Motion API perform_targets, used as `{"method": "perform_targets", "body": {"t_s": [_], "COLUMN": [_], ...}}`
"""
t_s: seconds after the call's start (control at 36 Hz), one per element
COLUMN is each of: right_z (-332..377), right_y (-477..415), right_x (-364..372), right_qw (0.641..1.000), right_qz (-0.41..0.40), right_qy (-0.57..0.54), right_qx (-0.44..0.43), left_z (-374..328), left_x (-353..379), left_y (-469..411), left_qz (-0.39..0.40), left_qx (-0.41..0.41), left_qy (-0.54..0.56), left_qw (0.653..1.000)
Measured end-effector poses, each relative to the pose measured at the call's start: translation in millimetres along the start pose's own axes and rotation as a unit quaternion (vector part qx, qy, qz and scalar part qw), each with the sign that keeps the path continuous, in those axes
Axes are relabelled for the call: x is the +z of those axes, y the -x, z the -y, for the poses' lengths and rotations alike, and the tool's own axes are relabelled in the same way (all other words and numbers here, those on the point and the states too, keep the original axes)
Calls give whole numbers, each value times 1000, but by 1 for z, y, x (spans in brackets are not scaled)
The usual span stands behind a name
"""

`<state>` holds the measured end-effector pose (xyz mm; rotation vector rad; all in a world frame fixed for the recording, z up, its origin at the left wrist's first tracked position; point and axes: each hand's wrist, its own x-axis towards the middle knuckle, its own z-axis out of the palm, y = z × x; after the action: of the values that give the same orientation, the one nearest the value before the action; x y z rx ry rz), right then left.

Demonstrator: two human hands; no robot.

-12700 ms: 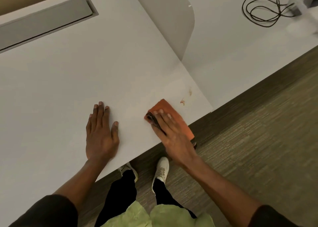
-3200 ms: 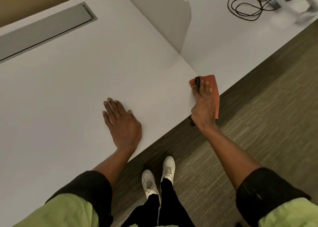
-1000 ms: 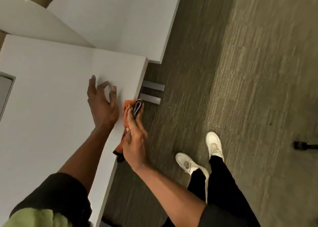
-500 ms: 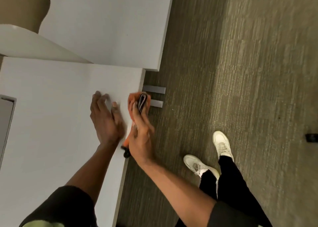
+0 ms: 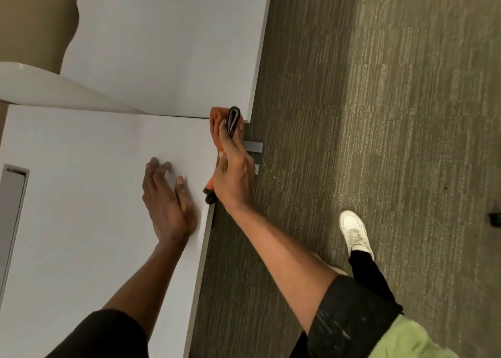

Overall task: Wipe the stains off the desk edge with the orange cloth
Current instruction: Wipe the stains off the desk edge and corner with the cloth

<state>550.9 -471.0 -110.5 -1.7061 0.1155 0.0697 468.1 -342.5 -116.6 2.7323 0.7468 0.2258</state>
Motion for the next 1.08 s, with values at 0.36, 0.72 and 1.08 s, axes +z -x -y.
{"method": "perform_targets", "body": {"t_s": [0.36,0.72,1.08], "right_z": [-5,6,14], "right_y": [38,61,-37], "right_x": [-13,-26,-29], "right_qw": [998,986,986], "right_qz": [64,134,141], "right_qy": [-28,-72,-46], "right_qx": [2,73,75], "left_z": [6,0,11], "left_x": [4,3,1], "left_y": [0,5,0], "left_qz": [0,10,11], "left_qx": [-4,-24,-27], "left_qy": [-19,-12,-14], "left_qw": [1000,1000,999]}}
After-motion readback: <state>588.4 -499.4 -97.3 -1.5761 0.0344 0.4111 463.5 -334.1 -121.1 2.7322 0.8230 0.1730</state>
